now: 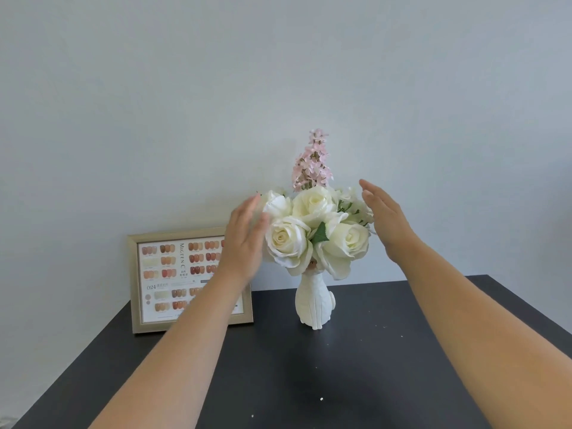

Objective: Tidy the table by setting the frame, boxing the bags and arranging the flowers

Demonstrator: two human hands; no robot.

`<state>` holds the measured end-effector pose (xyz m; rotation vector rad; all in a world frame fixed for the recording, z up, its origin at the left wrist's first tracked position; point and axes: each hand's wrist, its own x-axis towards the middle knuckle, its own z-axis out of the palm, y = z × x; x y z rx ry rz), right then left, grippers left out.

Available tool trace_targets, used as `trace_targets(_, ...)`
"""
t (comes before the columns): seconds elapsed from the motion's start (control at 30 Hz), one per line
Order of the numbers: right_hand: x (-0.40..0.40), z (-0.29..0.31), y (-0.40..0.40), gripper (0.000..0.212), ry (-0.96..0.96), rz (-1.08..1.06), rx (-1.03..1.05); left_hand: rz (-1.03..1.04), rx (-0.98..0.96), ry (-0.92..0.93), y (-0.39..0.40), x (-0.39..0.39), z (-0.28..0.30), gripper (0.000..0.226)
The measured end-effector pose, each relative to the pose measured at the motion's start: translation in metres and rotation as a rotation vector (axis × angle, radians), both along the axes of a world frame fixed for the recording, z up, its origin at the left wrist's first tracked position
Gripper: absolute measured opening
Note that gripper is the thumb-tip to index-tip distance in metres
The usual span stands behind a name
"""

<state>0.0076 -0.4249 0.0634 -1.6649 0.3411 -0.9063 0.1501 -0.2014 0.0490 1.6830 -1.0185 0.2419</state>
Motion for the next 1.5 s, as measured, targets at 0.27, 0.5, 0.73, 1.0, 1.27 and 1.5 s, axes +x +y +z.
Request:
trace_targets(0.27, 0.024, 0.012, 0.012, 0.046, 0.128, 0.113, -0.011, -0.299, 0.151, 0.407, -0.031, 0.007, 0.026, 0.071)
trace_targets(0.5, 0.017, 0.013, 0.006, 0.049, 0.12, 0.059, 0.026, -0.171, 0.061, 0.31, -0.023, 0.03, 0.024, 0.061)
trace_targets(0.73, 0.017, 0.008, 0.008, 0.059, 0.2, 0.099, 0.053, -0.135, 0.049, 0.799, -0.034, 0.055, 0.03, 0.052)
trace_targets(1.0, 0.018, 0.012, 0.012, 0.053, 0.187, 0.074, -0.023, -0.189, 0.049, 0.813, -0.046, 0.065, 0.049, 0.052)
trace_targets(1.27, 0.019, 0.012, 0.017, 0.048, 0.219, 0.07, -0.106, -0.203, 0.208, 0.784, -0.054, 0.051, 0.059, 0.047)
trace_targets(1.5, 0.015, 0.013, 0.021, 0.036, 0.207, 0.137, -0.091, -0.224, 0.235, 0.762, -0.046, 0.05, 0.055, 0.062)
